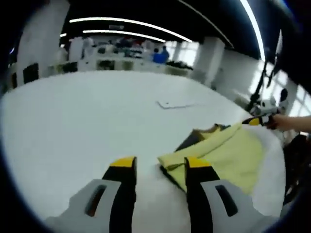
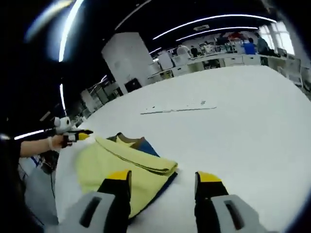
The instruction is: Fold the garment on the visible template until the final outline fits inside the template.
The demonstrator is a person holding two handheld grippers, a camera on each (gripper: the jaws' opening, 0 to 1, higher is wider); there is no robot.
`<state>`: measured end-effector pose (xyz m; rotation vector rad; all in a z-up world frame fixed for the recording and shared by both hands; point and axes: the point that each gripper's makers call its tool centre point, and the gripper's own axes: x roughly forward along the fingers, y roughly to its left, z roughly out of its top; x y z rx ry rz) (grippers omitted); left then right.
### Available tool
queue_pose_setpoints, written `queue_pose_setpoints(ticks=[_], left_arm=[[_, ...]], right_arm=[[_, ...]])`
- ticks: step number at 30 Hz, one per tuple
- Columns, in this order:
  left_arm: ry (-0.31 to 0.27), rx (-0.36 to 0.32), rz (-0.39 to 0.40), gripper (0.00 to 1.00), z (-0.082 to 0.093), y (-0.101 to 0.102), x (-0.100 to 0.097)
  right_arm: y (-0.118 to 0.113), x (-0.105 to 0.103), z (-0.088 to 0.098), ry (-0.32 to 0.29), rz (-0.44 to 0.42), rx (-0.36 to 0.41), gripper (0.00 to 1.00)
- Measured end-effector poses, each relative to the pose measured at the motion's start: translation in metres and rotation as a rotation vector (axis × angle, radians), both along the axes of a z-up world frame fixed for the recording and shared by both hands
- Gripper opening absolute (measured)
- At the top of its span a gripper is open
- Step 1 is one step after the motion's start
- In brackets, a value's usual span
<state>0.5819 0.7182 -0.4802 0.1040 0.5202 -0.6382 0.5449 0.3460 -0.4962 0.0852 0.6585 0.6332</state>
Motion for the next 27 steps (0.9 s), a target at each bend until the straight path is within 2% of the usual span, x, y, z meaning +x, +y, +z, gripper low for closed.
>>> queue_pose_setpoints(ticks=[2,5,7,8,10,12,14,15,19,21,25,27], left_arm=[[-0.031,0.077,-0.048,0.33,-0.001,-0.002,-0.002],[-0.076,0.164,-0.119,0.32,0.0,-0.006,-0.003],[-0.124,0.24,-0.166,0.3,0.0,-0.007,-0.001],[-0.134,0.256,-0.183,0.3,0.0,-0.009,-0.001],[-0.128,0.26,-0.19,0.3,-0.001,-0.01,-0.002],[-0.148,0.323,-0.228,0.3,-0.004,-0.009,-0.002],[-0.152,0.361,-0.249,0.28,-0.007,-0.009,-0.002],[-0.174,0.392,-0.277,0.26,-0.007,-0.01,-0.003],[-0.163,0.402,-0.272,0.22,-0.012,-0.009,-0.001],[-0.177,0.461,-0.297,0.19,-0.016,-0.007,-0.001],[-0.192,0.502,-0.318,0.18,-0.019,-0.009,0.0],[-0.222,0.545,-0.326,0.17,-0.018,-0.008,0.004]], right_arm=[[-0.001,0.001,-0.001,-0.024,0.025,-0.061,0.5],[-0.001,0.004,0.002,-0.058,0.056,-0.109,0.53],[-0.006,0.008,0.002,-0.09,0.077,-0.163,0.5],[-0.007,0.01,0.002,-0.101,0.082,-0.182,0.49],[-0.006,0.01,0.003,-0.099,0.085,-0.171,0.49],[-0.005,0.01,0.003,-0.099,0.099,-0.175,0.51],[-0.008,0.011,0.002,-0.127,0.133,-0.241,0.48],[-0.008,0.01,0.001,-0.127,0.141,-0.247,0.47],[-0.005,0.009,-0.003,-0.117,0.162,-0.281,0.46],[-0.01,0.012,-0.005,-0.157,0.194,-0.368,0.4],[-0.008,0.015,-0.007,-0.188,0.222,-0.427,0.33],[-0.01,0.018,-0.009,-0.217,0.238,-0.495,0.3]])
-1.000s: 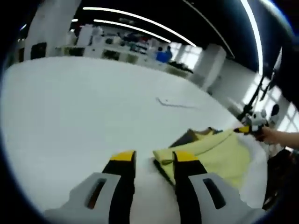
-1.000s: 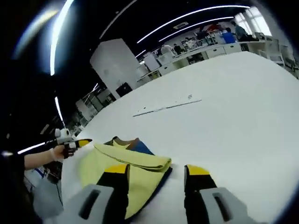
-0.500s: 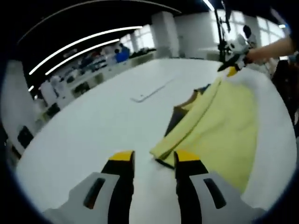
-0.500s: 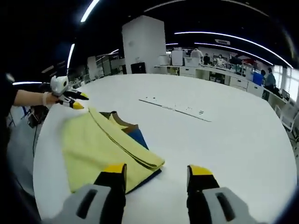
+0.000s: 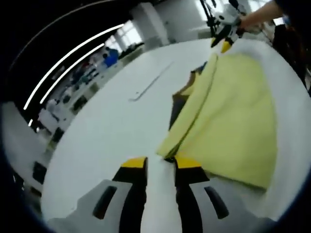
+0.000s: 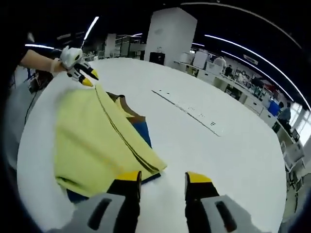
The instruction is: Fold the garment on the visible template until the final outline fits inside the template.
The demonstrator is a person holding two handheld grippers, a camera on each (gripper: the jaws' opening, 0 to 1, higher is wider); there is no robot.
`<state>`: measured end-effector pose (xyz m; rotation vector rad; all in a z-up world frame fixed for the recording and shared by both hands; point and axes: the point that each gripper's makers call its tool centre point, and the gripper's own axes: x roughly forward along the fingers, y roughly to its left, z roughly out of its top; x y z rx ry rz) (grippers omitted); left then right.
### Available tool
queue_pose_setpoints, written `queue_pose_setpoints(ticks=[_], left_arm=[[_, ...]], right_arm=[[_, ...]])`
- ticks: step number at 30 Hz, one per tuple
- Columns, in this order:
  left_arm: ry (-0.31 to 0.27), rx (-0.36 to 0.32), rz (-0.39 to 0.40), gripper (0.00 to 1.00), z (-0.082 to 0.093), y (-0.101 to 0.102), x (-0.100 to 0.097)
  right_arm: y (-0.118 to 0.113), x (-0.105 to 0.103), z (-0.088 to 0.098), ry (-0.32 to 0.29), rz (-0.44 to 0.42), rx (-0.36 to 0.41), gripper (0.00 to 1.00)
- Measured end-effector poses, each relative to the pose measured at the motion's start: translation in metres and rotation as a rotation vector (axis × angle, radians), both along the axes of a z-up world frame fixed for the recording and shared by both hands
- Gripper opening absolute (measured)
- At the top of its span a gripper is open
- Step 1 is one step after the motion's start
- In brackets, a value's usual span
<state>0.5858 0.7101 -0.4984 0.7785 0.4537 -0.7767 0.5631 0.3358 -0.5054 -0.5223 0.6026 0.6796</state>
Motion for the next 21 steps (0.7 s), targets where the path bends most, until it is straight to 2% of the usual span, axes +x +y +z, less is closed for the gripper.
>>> queue_pose_setpoints(ticks=[2,4,8,12,13,16,18,21], left_arm=[[-0.014,0.011,-0.008,0.17,0.0,-0.002,0.002],[-0.041,0.057,-0.032,0.17,0.0,-0.003,0.005],[-0.06,0.107,-0.065,0.2,-0.004,-0.007,0.006],[-0.061,0.131,-0.091,0.18,-0.008,-0.011,0.005],[-0.072,0.17,-0.116,0.18,-0.009,-0.011,0.005],[-0.072,0.18,-0.138,0.15,-0.01,-0.013,0.006],[-0.07,0.188,-0.14,0.16,-0.011,-0.013,0.007],[-0.07,0.194,-0.157,0.16,-0.01,-0.014,0.003]], right_arm=[[0.005,-0.001,-0.003,0.0,0.029,-0.013,0.28],[0.007,0.0,-0.008,0.002,0.042,-0.03,0.28],[0.01,0.003,-0.011,-0.02,0.07,-0.076,0.27],[0.015,0.006,-0.01,-0.044,0.114,-0.109,0.23],[0.016,0.007,-0.011,-0.05,0.128,-0.126,0.22],[0.02,0.008,-0.012,-0.054,0.143,-0.127,0.17],[0.022,0.008,-0.013,-0.029,0.112,-0.076,0.16],[0.021,0.009,-0.014,-0.035,0.112,-0.091,0.13]])
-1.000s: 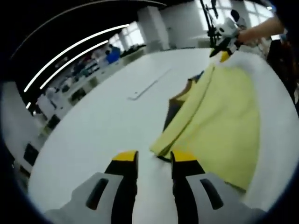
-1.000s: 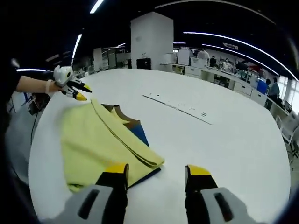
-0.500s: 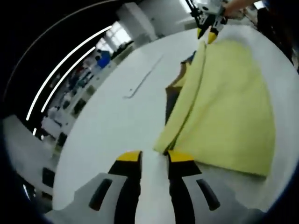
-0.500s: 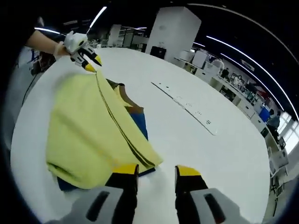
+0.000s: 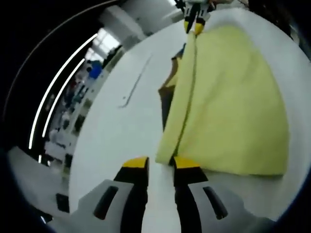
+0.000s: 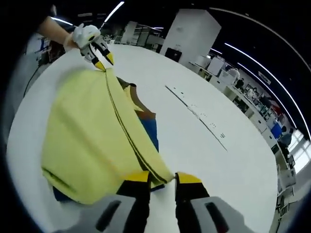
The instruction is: Fold the garment on the visible template until the final outline fits inside the template.
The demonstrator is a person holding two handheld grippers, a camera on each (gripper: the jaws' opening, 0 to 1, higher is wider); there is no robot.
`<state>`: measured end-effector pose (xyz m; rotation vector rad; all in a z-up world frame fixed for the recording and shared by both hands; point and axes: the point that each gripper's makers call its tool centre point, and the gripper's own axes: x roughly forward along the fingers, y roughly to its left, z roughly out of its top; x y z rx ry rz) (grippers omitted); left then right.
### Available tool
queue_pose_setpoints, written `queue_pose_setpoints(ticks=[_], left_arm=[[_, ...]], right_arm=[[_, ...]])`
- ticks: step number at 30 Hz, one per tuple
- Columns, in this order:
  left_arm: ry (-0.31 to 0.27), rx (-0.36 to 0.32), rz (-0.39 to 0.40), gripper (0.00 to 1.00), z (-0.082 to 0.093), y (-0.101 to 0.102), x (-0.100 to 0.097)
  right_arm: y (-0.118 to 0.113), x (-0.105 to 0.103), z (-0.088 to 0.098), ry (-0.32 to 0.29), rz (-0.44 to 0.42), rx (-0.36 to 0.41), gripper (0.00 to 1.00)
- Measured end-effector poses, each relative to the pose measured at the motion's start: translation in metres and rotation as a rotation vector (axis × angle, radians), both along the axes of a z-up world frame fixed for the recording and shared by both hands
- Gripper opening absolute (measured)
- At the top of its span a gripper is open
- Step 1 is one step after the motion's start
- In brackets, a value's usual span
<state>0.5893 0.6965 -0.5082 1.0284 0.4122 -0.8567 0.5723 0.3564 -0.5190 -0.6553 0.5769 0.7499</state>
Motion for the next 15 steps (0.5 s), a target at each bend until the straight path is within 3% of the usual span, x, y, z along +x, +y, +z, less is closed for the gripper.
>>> queue_pose_setpoints(ticks=[3,10,15], left_arm=[[0.002,0.029,-0.025,0.12,-0.003,0.003,-0.004],[0.009,0.013,-0.007,0.02,-0.003,0.003,-0.002],[0.028,-0.075,0.047,0.0,0.006,-0.002,0.002]], right_arm=[[0.001,0.0,0.0,-0.009,0.013,-0.013,0.08],[0.001,0.002,0.003,-0.014,0.001,-0.001,0.0],[0.002,0.004,0.008,-0.017,-0.02,0.018,0.0]])
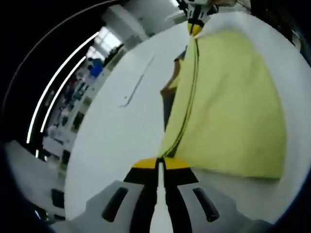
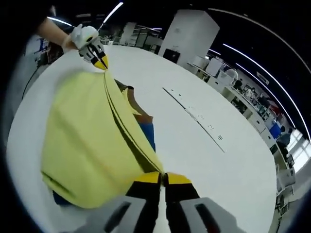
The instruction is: Fold the garment on the visible template until the final outline fits inside the template.
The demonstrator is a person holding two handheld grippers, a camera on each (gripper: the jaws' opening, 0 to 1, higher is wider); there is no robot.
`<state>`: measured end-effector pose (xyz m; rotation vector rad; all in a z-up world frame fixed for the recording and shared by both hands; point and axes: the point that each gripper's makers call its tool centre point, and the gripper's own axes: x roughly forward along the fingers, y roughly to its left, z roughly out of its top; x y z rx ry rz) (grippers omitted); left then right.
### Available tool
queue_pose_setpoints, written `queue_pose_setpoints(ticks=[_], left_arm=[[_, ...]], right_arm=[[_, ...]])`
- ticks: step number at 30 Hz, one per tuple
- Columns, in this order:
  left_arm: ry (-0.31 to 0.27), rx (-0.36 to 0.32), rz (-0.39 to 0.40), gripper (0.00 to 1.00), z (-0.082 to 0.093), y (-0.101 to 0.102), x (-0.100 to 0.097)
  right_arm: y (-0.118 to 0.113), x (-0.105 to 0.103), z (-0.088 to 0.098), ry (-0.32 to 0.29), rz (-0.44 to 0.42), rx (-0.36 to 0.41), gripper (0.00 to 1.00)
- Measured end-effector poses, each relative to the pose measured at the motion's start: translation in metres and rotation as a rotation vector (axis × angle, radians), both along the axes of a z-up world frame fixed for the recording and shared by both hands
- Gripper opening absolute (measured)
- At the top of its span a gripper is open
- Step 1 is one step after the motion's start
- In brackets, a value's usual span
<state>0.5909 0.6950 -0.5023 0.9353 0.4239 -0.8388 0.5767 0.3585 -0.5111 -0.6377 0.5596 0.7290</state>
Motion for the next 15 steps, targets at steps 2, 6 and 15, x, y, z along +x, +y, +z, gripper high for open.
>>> queue_pose_setpoints(ticks=[2,6,15], left_arm=[[0.029,-0.028,0.055,0.0,-0.001,0.003,0.003],[0.072,-0.124,0.185,0.0,0.001,0.009,0.015],[0.149,-0.191,0.322,0.0,-0.011,0.008,0.027]], right_arm=[[0.0,0.004,0.003,0.0,-0.028,0.025,0.0],[-0.002,0.014,0.001,-0.005,-0.048,0.028,0.0],[-0.001,0.027,-0.013,0.062,-0.149,0.087,0.0]])
